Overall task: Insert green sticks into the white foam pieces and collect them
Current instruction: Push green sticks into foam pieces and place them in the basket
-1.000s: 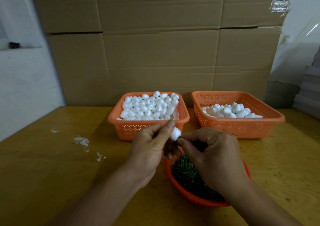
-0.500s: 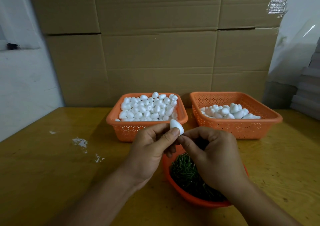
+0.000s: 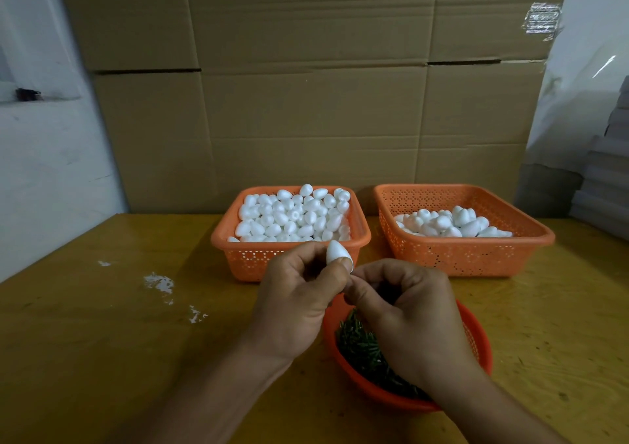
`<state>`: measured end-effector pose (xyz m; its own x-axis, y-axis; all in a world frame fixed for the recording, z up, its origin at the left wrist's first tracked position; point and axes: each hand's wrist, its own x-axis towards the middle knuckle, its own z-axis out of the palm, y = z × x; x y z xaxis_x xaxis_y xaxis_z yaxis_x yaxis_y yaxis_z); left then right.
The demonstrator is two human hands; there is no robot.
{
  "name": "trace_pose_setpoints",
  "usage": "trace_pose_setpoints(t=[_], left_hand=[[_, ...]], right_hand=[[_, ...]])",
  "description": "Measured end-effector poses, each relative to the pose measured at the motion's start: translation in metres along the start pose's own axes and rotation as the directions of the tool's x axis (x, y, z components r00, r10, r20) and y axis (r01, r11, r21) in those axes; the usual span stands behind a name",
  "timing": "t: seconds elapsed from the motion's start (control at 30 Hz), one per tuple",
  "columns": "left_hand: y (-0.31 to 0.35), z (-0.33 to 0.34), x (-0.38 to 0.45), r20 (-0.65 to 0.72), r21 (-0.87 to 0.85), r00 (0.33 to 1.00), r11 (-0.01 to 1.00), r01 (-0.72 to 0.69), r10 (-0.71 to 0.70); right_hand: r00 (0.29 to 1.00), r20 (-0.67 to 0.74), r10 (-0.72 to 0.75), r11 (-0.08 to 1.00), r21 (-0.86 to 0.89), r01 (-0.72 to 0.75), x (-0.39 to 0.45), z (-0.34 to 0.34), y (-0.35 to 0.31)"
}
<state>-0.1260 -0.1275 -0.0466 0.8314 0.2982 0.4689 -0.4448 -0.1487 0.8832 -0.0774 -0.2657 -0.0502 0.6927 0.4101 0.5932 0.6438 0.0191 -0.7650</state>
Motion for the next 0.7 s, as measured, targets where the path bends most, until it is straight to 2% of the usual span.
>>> trace_pose_setpoints(t=[0.13, 0.3, 0.43, 0.53, 0.7], left_hand=[[-0.003, -0.001, 0.0, 0.003, -0.021, 1.0, 1.0, 0.01, -0.01], [-0.006, 0.0, -0.001, 0.099, -0.109, 0.993, 0.992, 0.07, -0.059], [-0.007, 0.0, -0.002, 0.077, -0.069, 0.994, 0.994, 0.086, -0.081], [-0.009, 0.0, -0.003, 0.06, -0.033, 0.995, 0.997, 0.076, -0.074], [-0.012, 0.002, -0.006, 0.085, 0.015, 0.993, 0.997, 0.076, -0.077]], right_hand=[[1.0, -0.007, 0.015, 0.999, 0.043, -0.014, 0.003, -0.002, -0.002], [1.0, 0.013, 0.017, 0.993, 0.114, -0.018, 0.009, -0.01, -0.002], [0.976, -0.156, 0.151, 0.985, -0.061, -0.162, 0.034, -0.035, 0.022], [0.929, -0.318, 0.187, 0.943, -0.208, -0.261, 0.065, -0.066, 0.046], [0.875, -0.439, 0.204, 0.762, -0.49, -0.423, 0.103, -0.113, 0.087]])
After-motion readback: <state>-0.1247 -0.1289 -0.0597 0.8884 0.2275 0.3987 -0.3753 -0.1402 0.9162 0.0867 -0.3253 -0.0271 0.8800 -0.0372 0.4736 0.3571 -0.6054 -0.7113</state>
